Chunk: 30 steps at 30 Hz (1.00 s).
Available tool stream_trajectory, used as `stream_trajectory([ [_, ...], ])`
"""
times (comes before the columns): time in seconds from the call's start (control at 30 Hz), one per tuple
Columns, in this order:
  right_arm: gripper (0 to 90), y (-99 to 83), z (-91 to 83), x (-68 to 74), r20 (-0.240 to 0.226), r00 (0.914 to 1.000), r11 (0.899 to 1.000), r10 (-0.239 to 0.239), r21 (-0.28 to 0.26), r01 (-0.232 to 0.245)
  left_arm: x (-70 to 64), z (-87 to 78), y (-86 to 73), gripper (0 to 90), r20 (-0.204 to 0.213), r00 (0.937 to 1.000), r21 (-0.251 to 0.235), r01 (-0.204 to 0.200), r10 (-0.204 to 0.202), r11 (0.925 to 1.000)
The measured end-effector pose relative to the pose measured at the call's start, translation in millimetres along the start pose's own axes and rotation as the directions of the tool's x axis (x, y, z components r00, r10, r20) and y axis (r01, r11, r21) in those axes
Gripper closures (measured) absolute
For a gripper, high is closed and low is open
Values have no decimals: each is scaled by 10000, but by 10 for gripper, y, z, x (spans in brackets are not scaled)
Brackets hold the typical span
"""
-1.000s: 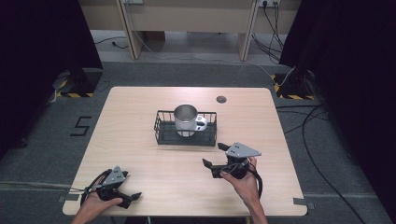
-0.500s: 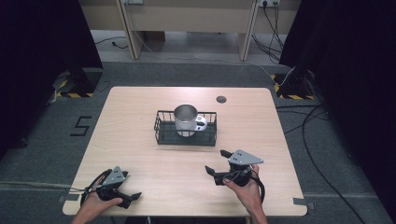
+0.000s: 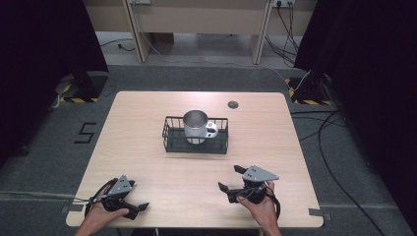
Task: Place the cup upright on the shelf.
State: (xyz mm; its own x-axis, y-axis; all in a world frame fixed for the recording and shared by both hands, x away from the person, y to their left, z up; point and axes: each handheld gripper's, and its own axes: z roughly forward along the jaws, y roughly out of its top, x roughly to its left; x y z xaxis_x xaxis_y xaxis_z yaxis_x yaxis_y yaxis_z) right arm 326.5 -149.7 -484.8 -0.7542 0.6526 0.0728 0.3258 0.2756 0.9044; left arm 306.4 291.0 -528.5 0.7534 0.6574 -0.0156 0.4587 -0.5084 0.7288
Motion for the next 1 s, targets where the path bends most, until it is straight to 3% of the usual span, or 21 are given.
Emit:
stream_trajectory([
  [1.0, 151, -360, -65, 133, 134, 9999, 9960, -13, 895, 1, -1, 1, -1, 1, 4, 10000, -16, -12, 12, 10000],
])
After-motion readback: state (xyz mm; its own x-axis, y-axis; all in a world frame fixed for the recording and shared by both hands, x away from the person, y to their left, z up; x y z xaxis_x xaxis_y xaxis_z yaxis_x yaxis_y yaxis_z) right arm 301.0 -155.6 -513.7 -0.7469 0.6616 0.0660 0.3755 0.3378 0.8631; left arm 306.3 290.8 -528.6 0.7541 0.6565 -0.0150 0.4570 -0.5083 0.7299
